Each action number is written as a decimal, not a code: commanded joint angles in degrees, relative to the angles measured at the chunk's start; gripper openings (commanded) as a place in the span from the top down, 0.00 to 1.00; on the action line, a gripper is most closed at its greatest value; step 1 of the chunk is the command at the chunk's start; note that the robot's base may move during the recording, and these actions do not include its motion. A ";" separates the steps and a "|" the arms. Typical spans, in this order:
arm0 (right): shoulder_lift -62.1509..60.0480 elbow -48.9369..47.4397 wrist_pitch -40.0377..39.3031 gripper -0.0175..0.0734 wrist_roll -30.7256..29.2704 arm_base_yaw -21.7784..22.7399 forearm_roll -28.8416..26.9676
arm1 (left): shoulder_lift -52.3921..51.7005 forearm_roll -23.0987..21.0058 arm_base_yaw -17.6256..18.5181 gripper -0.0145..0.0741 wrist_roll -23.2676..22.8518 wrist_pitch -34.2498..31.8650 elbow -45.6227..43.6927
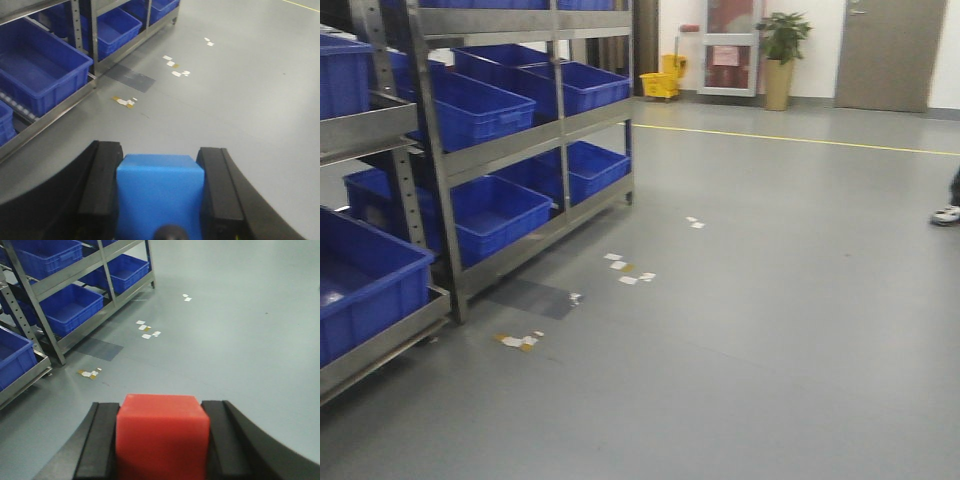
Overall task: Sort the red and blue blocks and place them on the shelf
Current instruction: 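Turn the base toward the shelf of blue bins, then position both grippers with cubes over two blue bins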
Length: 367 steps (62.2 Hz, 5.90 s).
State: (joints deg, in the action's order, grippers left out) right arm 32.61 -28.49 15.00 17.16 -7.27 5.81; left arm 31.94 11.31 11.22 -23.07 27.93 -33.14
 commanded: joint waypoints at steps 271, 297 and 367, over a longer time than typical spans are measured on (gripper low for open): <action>-0.09 -1.71 -5.19 0.75 -0.46 0.36 0.72 | 0.05 0.41 -0.10 0.68 -0.59 -4.85 -1.67; -0.09 -1.71 -5.19 0.75 -0.46 0.36 0.72 | 0.05 0.41 -0.10 0.68 -0.59 -4.85 -1.67; 16.01 -14.12 -12.01 0.75 -0.47 0.36 4.50 | 15.45 -3.37 -0.10 0.68 -0.49 -15.27 -14.05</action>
State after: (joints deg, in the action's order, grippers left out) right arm 44.68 -38.38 8.96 17.05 -7.27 8.15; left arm 43.71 7.72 11.22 -23.07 18.18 -42.42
